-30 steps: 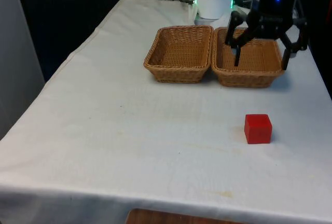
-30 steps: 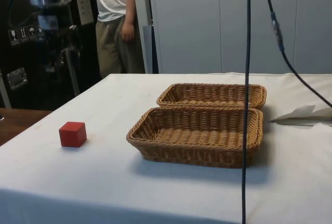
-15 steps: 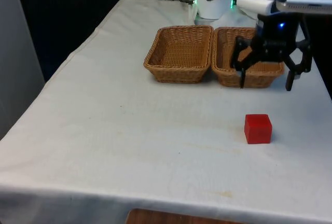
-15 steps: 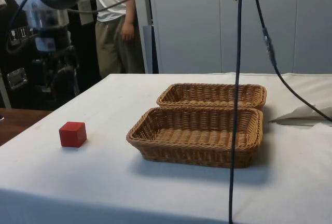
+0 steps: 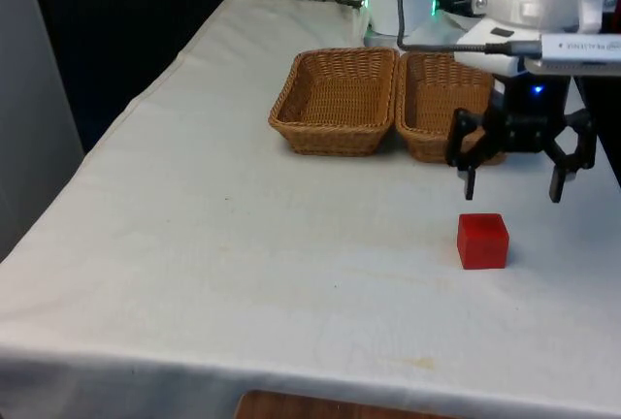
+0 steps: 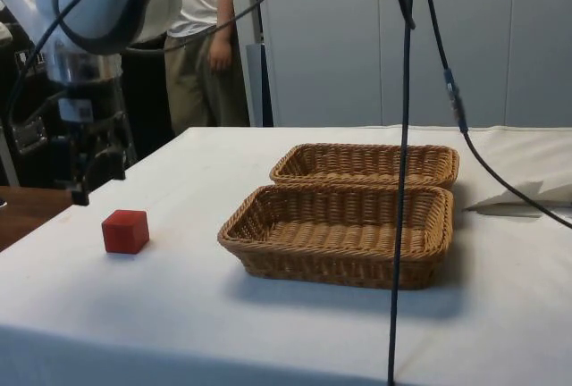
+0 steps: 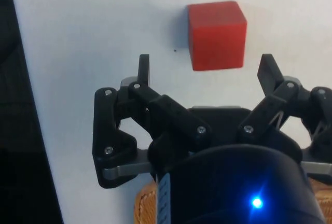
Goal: Pick up the red cube and place it into the right basket.
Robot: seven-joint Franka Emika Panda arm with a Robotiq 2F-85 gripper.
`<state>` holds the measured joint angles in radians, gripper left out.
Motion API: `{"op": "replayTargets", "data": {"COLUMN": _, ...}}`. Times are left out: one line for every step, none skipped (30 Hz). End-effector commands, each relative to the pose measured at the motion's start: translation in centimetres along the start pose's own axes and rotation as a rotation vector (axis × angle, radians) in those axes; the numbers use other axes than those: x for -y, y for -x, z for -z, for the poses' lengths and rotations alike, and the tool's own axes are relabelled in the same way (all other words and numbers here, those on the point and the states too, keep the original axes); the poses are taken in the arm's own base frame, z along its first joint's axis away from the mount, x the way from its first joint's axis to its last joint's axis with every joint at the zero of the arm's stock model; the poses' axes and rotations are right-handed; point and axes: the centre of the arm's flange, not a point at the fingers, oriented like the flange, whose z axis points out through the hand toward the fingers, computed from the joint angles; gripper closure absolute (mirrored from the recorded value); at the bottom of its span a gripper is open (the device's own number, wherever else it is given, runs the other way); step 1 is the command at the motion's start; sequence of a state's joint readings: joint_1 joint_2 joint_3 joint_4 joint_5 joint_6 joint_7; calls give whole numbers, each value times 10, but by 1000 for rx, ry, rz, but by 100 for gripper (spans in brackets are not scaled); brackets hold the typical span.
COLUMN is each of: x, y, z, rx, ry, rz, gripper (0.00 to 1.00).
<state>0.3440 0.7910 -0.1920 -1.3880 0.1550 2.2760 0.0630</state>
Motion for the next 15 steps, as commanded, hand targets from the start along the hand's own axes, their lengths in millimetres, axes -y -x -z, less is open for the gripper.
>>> {"op": "replayTargets", "data": {"x": 4, "y": 0, "z": -5, "rx": -3, "ry": -16, "rz": 4, "gripper": 0}}
{"op": "replayTargets", "data": {"x": 5, "y": 1, "z": -9, "rx": -2, "ry": -19, "rz": 6, "gripper": 0}}
{"op": "replayTargets", "data": {"x": 3, "y": 1, "z": -6, "rx": 2, "ry": -5, "rz": 4, "gripper": 0}}
{"op": "replayTargets", "data": {"x": 7, "y": 1, "z": -11, "rx": -2, "ry": -22, "rz": 7, "gripper": 0}}
{"op": "replayTargets", "data": {"x": 9, "y": 2, "z": -14, "rx": -3, "ry": -25, "rz": 9, "gripper": 0}}
{"op": "replayTargets", "data": {"x": 13, "y": 3, "z": -20, "rx": -3, "ry": -31, "rz": 12, "gripper": 0}}
{"op": "replayTargets", "data": {"x": 15, "y": 4, "z": -23, "rx": -3, "ry": -34, "rz": 14, "gripper": 0}}
{"op": "replayTargets", "data": {"x": 17, "y": 5, "z": -27, "rx": -2, "ry": -38, "rz": 15, "gripper": 0}}
{"op": "replayTargets", "data": {"x": 18, "y": 5, "z": -29, "rx": -4, "ry": -40, "rz": 17, "gripper": 0}}
{"op": "replayTargets", "data": {"x": 20, "y": 6, "z": -32, "rx": -3, "ry": -43, "rz": 18, "gripper": 0}}
{"op": "replayTargets", "data": {"x": 17, "y": 6, "z": -29, "rx": 2, "ry": -26, "rz": 15, "gripper": 0}}
{"op": "replayTargets", "data": {"x": 22, "y": 7, "z": -35, "rx": -2, "ry": -45, "rz": 21, "gripper": 0}}
{"op": "replayTargets", "data": {"x": 24, "y": 8, "z": -41, "rx": -1, "ry": -48, "rz": 25, "gripper": 0}}
{"op": "replayTargets", "data": {"x": 24, "y": 9, "z": -43, "rx": 0, "ry": -49, "rz": 26, "gripper": 0}}
{"op": "replayTargets", "data": {"x": 25, "y": 9, "z": -45, "rx": 0, "ry": -50, "rz": 30, "gripper": 0}}
